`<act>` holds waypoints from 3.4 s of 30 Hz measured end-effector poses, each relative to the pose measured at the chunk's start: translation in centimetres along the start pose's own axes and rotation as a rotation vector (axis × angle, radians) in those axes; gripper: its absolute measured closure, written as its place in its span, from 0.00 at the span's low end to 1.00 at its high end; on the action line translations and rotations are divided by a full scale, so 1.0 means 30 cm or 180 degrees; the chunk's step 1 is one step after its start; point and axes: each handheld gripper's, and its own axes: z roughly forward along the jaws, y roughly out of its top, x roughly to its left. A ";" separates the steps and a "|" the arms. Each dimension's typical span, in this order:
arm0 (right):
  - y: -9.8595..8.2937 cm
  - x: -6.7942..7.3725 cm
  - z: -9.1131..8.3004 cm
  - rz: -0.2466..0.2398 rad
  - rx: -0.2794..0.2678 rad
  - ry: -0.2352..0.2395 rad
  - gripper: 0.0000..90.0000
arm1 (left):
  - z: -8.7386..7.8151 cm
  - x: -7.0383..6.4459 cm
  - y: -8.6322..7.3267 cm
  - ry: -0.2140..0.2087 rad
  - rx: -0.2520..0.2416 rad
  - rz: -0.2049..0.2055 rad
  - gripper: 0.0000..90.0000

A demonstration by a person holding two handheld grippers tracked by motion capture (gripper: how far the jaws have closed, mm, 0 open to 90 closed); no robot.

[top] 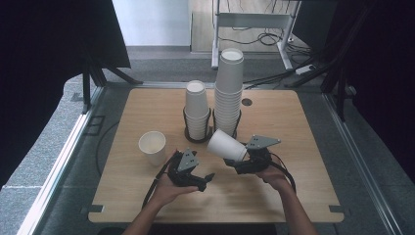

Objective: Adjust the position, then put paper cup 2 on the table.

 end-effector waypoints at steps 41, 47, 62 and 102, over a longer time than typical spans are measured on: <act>-0.109 0.067 -0.040 0.0430 -0.1024 -0.0005 0.24 | 0.023 0.022 -0.049 -0.0030 0.0075 -0.0336 0.07; -0.109 0.072 -0.041 0.0410 -0.1067 0.0005 0.24 | 0.020 0.027 -0.052 -0.0046 0.0047 -0.0407 0.07; -0.116 0.078 -0.046 0.0412 -0.1179 0.0008 0.24 | -0.014 0.060 -0.032 -0.0340 -0.0306 -0.0865 0.07; -0.116 0.095 -0.032 0.0325 -0.1284 0.0021 0.24 | 0.011 0.074 0.028 -0.0877 -0.0618 -0.1322 0.07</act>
